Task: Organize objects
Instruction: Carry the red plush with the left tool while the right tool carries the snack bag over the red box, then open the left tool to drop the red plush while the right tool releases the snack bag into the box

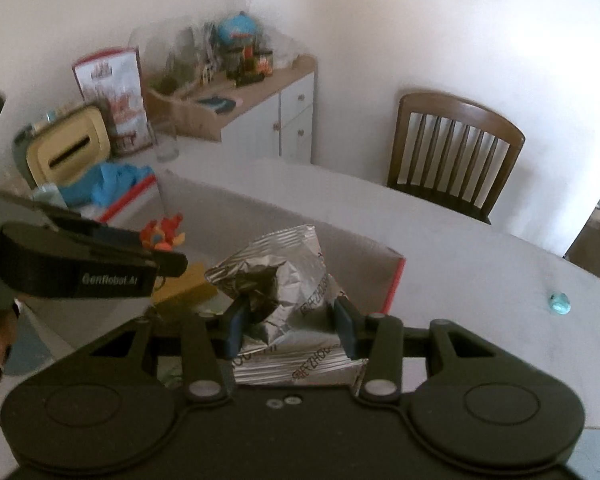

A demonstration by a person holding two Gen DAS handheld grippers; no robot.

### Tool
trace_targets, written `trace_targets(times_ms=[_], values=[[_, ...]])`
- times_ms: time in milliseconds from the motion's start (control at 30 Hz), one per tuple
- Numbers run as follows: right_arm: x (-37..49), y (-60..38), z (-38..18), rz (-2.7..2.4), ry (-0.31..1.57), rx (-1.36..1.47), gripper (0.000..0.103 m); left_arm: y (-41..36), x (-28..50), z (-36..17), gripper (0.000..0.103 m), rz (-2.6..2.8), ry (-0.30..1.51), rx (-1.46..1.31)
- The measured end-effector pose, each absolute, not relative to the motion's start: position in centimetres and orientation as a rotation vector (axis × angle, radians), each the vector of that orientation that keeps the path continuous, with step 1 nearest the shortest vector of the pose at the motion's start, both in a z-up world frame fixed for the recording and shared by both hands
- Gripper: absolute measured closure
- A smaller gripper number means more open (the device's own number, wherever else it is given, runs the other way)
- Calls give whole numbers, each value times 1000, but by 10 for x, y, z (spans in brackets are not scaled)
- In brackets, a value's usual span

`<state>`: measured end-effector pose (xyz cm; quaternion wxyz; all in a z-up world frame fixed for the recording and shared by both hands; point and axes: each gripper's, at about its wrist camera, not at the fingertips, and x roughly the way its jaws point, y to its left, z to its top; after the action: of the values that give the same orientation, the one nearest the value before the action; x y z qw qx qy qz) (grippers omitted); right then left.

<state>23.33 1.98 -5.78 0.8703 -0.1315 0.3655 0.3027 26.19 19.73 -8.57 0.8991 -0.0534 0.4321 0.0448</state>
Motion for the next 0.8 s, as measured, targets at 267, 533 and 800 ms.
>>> trace_targets(times_ms=[267, 533, 800], values=[[236, 46, -79, 643, 777, -359, 75, 200, 283, -113, 66, 78, 988, -72], [238, 38, -84, 659, 815, -317, 69, 198, 288, -124, 66, 55, 1048, -76], [233, 29, -79, 684, 829, -275, 62, 193, 279, -119, 66, 59, 1029, -70]])
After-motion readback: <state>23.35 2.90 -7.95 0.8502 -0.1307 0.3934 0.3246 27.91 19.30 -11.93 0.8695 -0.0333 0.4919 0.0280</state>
